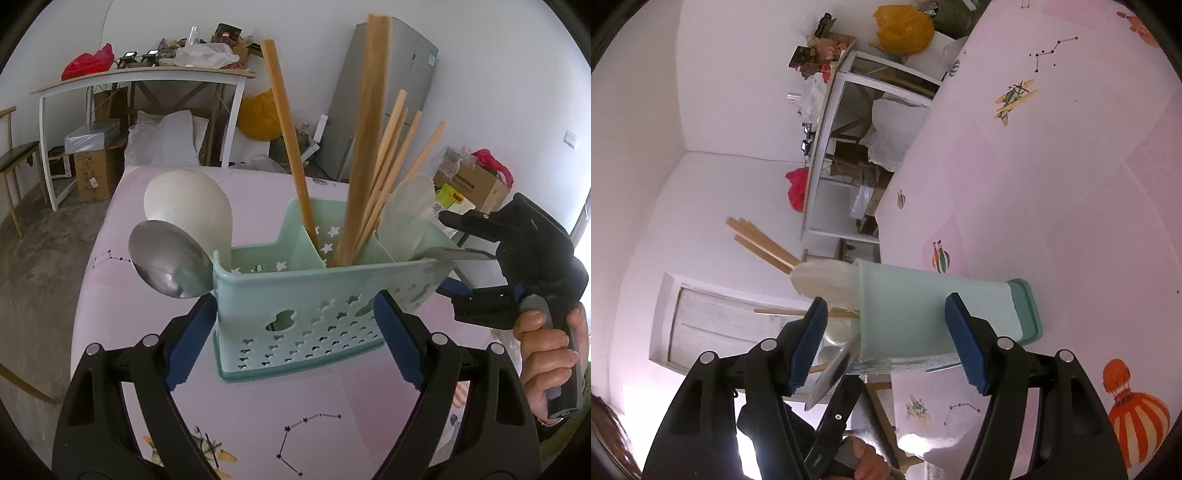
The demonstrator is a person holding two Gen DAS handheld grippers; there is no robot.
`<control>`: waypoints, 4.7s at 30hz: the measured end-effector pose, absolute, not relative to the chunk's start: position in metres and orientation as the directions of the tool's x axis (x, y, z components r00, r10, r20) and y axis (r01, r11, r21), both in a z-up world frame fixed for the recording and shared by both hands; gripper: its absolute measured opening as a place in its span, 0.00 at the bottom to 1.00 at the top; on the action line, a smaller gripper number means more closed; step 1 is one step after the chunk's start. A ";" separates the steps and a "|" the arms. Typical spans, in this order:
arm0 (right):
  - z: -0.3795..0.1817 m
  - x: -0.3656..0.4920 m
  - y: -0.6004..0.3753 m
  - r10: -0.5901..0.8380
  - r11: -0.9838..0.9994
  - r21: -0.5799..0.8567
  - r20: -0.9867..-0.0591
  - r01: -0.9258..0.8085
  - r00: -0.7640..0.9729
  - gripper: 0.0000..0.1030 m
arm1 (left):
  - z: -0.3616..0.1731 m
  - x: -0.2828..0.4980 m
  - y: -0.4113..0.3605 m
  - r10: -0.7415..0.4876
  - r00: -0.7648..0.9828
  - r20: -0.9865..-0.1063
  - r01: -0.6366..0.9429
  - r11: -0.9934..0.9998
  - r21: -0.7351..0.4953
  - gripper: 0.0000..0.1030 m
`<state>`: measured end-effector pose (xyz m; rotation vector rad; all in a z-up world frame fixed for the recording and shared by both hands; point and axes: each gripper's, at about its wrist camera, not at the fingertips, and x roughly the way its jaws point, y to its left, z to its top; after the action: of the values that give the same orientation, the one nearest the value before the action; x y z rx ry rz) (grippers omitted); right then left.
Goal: Organize utensils
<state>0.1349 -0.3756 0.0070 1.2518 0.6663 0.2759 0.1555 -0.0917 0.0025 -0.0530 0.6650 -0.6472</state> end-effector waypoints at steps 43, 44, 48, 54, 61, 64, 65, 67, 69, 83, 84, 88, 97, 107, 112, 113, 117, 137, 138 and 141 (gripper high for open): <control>0.080 0.028 -0.196 -0.310 0.942 -0.072 -0.558 0.328 0.770 0.94 | 0.014 0.064 -0.034 -0.056 0.799 -0.598 0.147 0.984 0.105 0.92; 0.080 0.028 -0.197 -0.309 0.942 -0.065 -0.558 0.330 0.770 0.94 | 0.015 0.064 -0.034 -0.047 0.805 -0.592 0.137 0.985 0.108 0.92; 0.079 0.028 -0.198 -0.318 0.937 -0.064 -0.565 0.344 0.762 0.94 | 0.017 0.070 -0.032 -0.013 0.798 -0.602 0.101 0.988 0.114 0.92; 0.076 0.030 -0.206 -0.327 0.927 -0.048 -0.586 0.371 0.742 0.94 | 0.015 0.079 -0.022 0.027 0.774 -0.633 0.064 0.991 0.120 0.92; 0.075 0.031 -0.216 -0.369 0.906 -0.055 -0.585 0.419 0.722 0.94 | 0.017 0.079 -0.013 0.087 0.780 -0.620 0.015 0.988 0.157 0.92; 0.076 0.030 -0.220 -0.380 0.900 -0.056 -0.586 0.432 0.716 0.94 | 0.017 0.080 -0.011 0.102 0.776 -0.623 0.007 0.985 0.170 0.92; 0.075 0.030 -0.220 -0.381 0.899 -0.054 -0.587 0.435 0.715 0.94 | 0.018 0.080 -0.011 0.103 0.774 -0.624 0.006 0.985 0.171 0.92; 0.075 0.030 -0.221 -0.381 0.898 -0.054 -0.589 0.436 0.712 0.94 | 0.018 0.080 -0.010 0.108 0.773 -0.626 0.001 0.985 0.170 0.92; 0.074 0.031 -0.220 -0.383 0.898 -0.058 -0.591 0.436 0.710 0.94 | 0.019 0.081 -0.009 0.112 0.772 -0.626 -0.003 0.985 0.171 0.92; 0.072 0.033 -0.213 -0.373 0.906 -0.074 -0.601 0.416 0.707 0.94 | 0.018 0.081 -0.005 0.111 0.754 -0.648 -0.007 0.987 0.161 0.92; 0.072 0.032 -0.213 -0.373 0.907 -0.075 -0.602 0.415 0.706 0.94 | 0.018 0.081 -0.005 0.111 0.752 -0.649 -0.007 0.987 0.161 0.92; 0.073 0.033 -0.214 -0.373 0.907 -0.077 -0.603 0.414 0.706 0.94 | 0.017 0.083 -0.004 0.112 0.745 -0.658 -0.009 0.988 0.157 0.92; 0.073 0.032 -0.214 -0.373 0.907 -0.078 -0.603 0.413 0.706 0.94 | 0.015 0.084 -0.003 0.113 0.737 -0.666 -0.013 0.988 0.153 0.92; 0.073 0.033 -0.214 -0.374 0.907 -0.078 -0.603 0.414 0.705 0.94 | 0.014 0.085 -0.003 0.112 0.734 -0.670 -0.013 0.988 0.151 0.92; 0.073 0.033 -0.214 -0.373 0.907 -0.079 -0.603 0.413 0.705 0.94 | 0.013 0.085 -0.003 0.112 0.733 -0.671 -0.013 0.989 0.151 0.92; 0.073 0.033 -0.214 -0.373 0.907 -0.079 -0.604 0.413 0.704 0.94 | 0.013 0.085 -0.003 0.111 0.733 -0.671 -0.012 0.989 0.150 0.92; 0.073 0.033 -0.215 -0.374 0.907 -0.080 -0.605 0.413 0.703 0.94 | 0.010 0.085 -0.003 0.109 0.732 -0.673 -0.012 0.989 0.148 0.92; 0.073 0.033 -0.217 -0.374 0.907 -0.082 -0.605 0.413 0.702 0.94 | 0.007 0.085 -0.002 0.105 0.730 -0.676 -0.009 0.989 0.145 0.92; 0.073 0.033 -0.216 -0.374 0.907 -0.081 -0.606 0.413 0.702 0.94 | 0.007 0.085 -0.003 0.105 0.729 -0.676 -0.008 0.989 0.145 0.92; 0.073 0.034 -0.216 -0.374 0.907 -0.080 -0.606 0.413 0.702 0.94 | 0.007 0.085 -0.002 0.105 0.729 -0.676 -0.008 0.989 0.145 0.92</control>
<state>0.0337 -0.2162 0.0725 0.0634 0.6607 -0.4384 0.0850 -0.0024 0.0073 0.1350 0.7513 0.0627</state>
